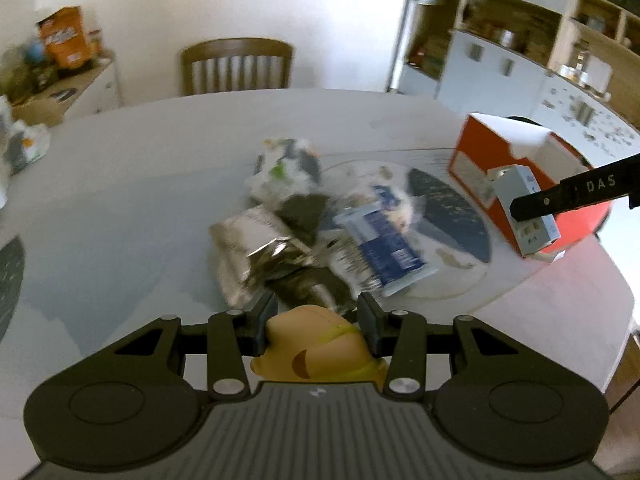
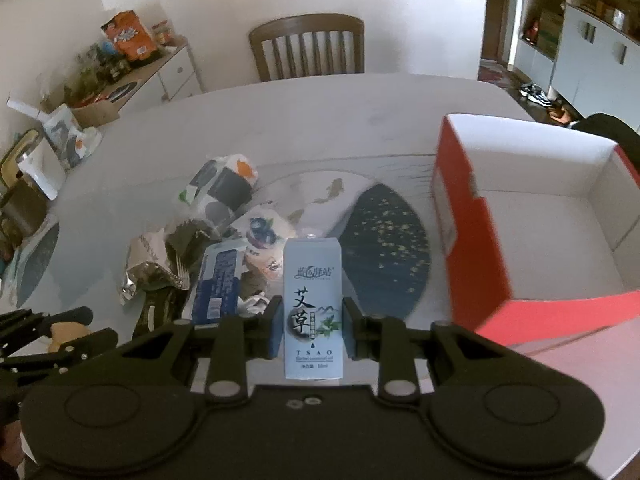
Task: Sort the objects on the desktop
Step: 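Carry the plush toy and tea carton with both grippers over the red shoebox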
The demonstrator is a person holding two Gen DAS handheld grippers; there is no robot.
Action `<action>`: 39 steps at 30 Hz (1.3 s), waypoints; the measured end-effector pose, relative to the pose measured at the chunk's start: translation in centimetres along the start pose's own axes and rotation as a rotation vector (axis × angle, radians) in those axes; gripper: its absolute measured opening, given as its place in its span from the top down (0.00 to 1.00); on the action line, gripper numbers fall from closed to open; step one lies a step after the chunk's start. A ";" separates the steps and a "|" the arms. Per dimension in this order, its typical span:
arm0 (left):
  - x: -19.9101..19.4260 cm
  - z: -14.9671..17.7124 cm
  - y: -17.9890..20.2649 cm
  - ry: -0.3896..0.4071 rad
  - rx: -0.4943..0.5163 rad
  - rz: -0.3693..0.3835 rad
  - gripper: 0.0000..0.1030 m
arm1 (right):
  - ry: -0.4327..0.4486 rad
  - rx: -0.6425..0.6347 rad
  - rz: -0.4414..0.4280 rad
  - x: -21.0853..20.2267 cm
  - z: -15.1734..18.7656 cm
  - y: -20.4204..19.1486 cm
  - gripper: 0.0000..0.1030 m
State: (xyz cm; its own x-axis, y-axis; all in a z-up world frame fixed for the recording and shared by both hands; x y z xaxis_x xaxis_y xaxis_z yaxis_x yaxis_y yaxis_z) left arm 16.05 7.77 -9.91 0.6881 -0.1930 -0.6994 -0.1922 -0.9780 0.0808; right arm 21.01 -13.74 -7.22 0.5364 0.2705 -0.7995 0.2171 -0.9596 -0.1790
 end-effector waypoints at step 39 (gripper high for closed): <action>6.4 -13.8 20.8 0.045 0.173 0.142 0.58 | 0.005 0.020 -0.024 -3.8 -5.3 20.0 0.73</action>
State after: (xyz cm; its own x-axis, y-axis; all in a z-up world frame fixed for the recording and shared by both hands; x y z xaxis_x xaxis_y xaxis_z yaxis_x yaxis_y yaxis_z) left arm 26.16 -14.89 -2.90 0.6757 -0.3348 -0.6567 -0.4037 -0.9135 0.0503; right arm 27.65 -33.58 -4.72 0.5353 0.2933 -0.7921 0.2134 -0.9543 -0.2092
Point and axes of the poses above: each gripper's, at about its wrist camera, not at the fingertips, and x roughly the way its jaws point, y to its right, z to its underside, the point moved 7 cm from there along x, roughly the way its jaws point, and after that the axes turned 3 degrees about x, right-handed, at the moved point
